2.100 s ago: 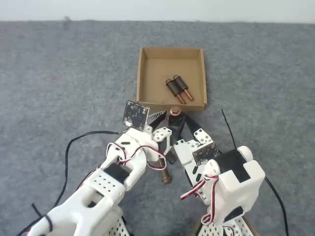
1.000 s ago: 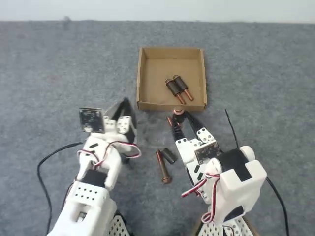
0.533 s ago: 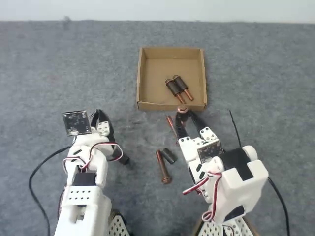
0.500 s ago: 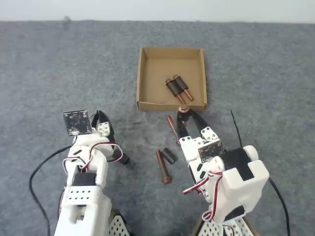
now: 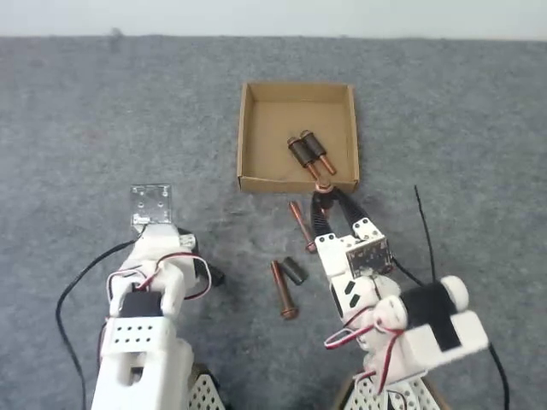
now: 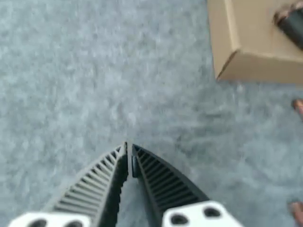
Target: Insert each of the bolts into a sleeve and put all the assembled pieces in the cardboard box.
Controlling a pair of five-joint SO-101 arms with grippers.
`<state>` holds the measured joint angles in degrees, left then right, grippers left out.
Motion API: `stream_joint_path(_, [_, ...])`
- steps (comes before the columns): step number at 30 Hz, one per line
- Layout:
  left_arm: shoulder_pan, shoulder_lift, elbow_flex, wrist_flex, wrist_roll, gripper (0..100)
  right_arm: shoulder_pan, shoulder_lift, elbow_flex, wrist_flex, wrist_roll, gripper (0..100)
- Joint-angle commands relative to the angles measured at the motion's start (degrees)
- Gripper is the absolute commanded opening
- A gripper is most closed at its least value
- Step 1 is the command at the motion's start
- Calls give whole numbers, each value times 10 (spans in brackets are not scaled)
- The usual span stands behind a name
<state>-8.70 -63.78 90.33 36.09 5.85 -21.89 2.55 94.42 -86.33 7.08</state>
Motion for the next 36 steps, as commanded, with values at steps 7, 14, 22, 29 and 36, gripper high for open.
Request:
stream_joint_path(7, [-63, -12, -56, 113, -21, 9, 50, -157, -2, 157, 7, 6])
stream_joint_path(14, [-63, -12, -47, 112, -52, 9, 84, -305, -25, 368, 7, 6])
stream_joint_path(22, [-63, -12, -46, 112, -52, 9, 85, -419, -92, 641, 7, 6])
stream_joint_path(29, [-63, -12, -46, 112, -52, 9, 121, -437, -184, 783, 7, 9])
stream_joint_path(36, [-63, -12, -42, 111, -52, 9, 138, -436, -331, 946, 8, 9])
